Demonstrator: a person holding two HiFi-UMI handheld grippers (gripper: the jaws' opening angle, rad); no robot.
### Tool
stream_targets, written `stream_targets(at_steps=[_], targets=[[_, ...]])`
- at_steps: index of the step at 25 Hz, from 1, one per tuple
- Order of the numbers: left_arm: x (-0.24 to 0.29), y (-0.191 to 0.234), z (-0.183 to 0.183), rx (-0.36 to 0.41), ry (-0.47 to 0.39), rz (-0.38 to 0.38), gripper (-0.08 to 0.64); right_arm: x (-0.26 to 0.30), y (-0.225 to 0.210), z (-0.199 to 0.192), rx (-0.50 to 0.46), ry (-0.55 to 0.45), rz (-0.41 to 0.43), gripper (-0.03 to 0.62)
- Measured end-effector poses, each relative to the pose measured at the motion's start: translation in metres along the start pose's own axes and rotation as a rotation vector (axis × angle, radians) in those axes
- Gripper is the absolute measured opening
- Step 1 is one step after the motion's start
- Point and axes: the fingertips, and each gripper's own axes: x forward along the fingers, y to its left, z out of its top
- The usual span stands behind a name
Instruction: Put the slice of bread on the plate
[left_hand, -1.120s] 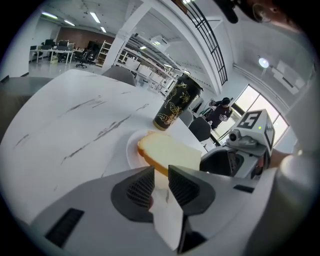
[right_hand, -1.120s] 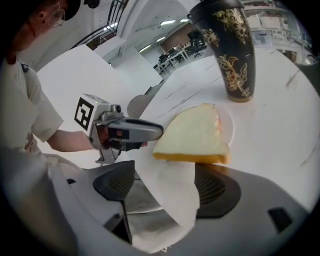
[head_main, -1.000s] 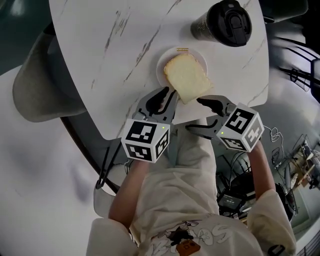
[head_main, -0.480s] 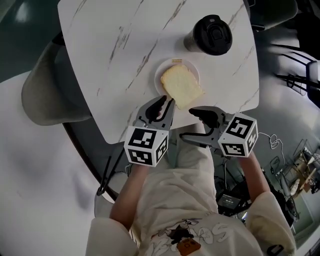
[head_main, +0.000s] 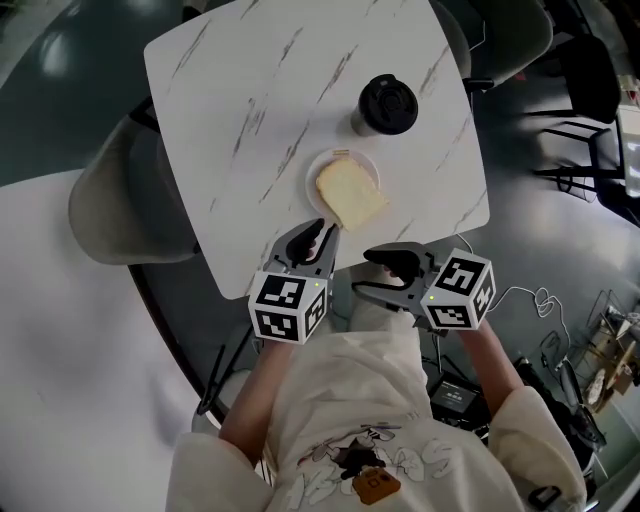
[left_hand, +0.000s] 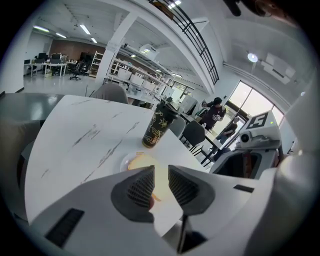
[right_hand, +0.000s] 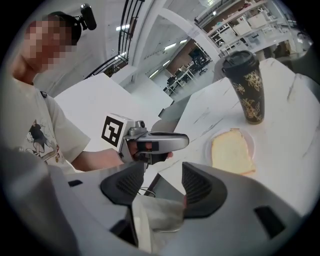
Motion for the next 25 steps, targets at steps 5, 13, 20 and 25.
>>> stream_targets(at_steps=[5, 13, 20, 25], targets=[[-0.032, -0.013, 0.013, 0.021, -0.026, -0.005, 0.094, -0.016, 0.018, 0.012, -0.021, -0.075, -0.114, 0.035], [-0.073, -0.018, 0.039, 0.044, -0.11, -0.009, 0.094, -0.036, 0.044, 0.025, -0.013, -0.162, -0.246, 0.006], [-0.114, -0.035, 0.048, 0.024, -0.177, -0.014, 0.094, -0.054, 0.072, 0.043, -0.051, -0.272, -0.36, 0.006], [-0.141, -0.055, 0.05, 0.028, -0.218, -0.019, 0.094, -0.065, 0.095, 0.057, -0.116, -0.365, -0.45, 0.006]])
